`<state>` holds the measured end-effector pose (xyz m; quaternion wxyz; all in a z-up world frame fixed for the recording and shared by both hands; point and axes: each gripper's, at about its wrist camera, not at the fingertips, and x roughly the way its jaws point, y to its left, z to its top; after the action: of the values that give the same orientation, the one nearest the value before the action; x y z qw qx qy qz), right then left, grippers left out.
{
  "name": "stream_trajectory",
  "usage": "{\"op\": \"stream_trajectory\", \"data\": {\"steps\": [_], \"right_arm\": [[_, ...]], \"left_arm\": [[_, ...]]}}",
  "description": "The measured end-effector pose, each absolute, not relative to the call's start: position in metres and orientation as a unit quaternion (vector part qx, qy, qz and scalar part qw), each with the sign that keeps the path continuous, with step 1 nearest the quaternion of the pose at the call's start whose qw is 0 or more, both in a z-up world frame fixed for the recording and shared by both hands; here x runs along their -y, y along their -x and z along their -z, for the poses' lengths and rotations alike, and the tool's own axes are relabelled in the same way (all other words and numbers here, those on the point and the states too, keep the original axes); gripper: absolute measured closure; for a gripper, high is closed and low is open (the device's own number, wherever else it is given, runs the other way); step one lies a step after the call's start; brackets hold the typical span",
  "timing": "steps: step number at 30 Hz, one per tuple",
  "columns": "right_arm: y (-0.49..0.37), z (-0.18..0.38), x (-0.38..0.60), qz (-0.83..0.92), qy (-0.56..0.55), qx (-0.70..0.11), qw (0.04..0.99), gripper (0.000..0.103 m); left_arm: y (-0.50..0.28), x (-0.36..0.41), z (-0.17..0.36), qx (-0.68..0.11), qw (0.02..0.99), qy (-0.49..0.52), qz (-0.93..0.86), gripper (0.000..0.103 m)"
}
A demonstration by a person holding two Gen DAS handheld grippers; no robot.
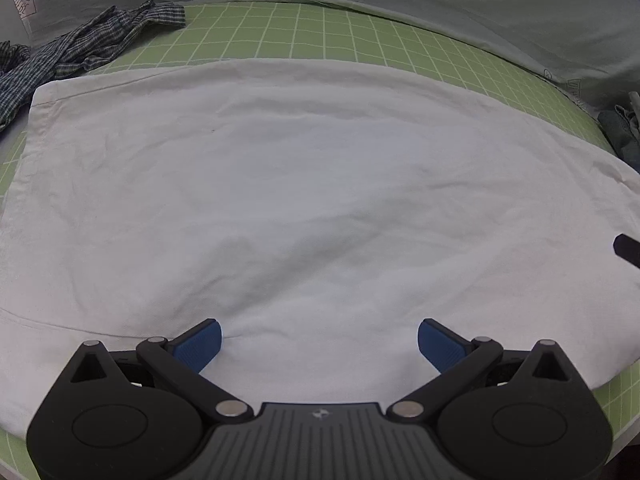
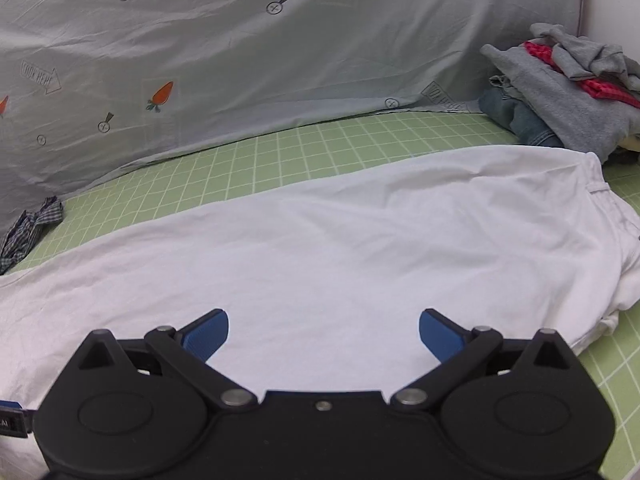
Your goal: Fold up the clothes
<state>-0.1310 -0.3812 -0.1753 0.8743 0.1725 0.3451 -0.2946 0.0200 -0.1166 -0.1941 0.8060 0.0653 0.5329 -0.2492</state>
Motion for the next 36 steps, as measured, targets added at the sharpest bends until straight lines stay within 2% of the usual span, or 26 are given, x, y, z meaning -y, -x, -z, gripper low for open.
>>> {"op": "stream_trajectory", "data": {"steps": [8,12,16,23,26,27,29,32,33,34,36], "right_arm": [[0.113,0.212,0.362,0.325,-0.218,-0.372,0.842,0.000],[0.102,0.228,0.342,0.362,-0.161,-0.371,0.840,0.000],[0.108,0.238,0.321,0.405,-0.126,-0.309,0.851,0.000],[0.108,0.236,0.327,0.404,-0.134,-0.306,0.852,0.000],[0.108,0.237,0.326,0.404,-0.133,-0.306,0.852,0.000],[0.108,0.237,0.325,0.404,-0.133,-0.305,0.852,0.000],[0.107,0.238,0.325,0.405,-0.133,-0.305,0.852,0.000],[0.107,0.238,0.324,0.405,-0.133,-0.305,0.852,0.000],[0.108,0.238,0.325,0.405,-0.133,-0.305,0.852,0.000],[0.108,0.238,0.325,0.405,-0.133,-0.305,0.852,0.000],[0.108,0.238,0.324,0.405,-0.134,-0.305,0.852,0.000]], "left_arm": [[-0.030,0.002,0.160,-0.477,0.869,-0.025,0.127,0.000],[-0.034,-0.047,0.154,-0.460,0.885,-0.007,0.071,0.000],[-0.040,-0.080,0.159,-0.467,0.883,0.012,0.041,0.000],[-0.053,-0.107,0.177,-0.495,0.865,0.079,0.031,0.002],[-0.059,-0.113,0.186,-0.505,0.857,0.100,0.028,0.018],[-0.061,-0.113,0.189,-0.511,0.852,0.108,0.033,0.028],[-0.063,-0.111,0.190,-0.506,0.855,0.109,0.038,0.034],[-0.064,-0.106,0.184,-0.494,0.862,0.098,0.049,0.055],[-0.064,-0.105,0.181,-0.487,0.866,0.097,0.052,0.073],[-0.065,-0.103,0.176,-0.480,0.871,0.094,0.056,0.080],[-0.067,-0.096,0.164,-0.462,0.880,0.089,0.070,0.082]]}}
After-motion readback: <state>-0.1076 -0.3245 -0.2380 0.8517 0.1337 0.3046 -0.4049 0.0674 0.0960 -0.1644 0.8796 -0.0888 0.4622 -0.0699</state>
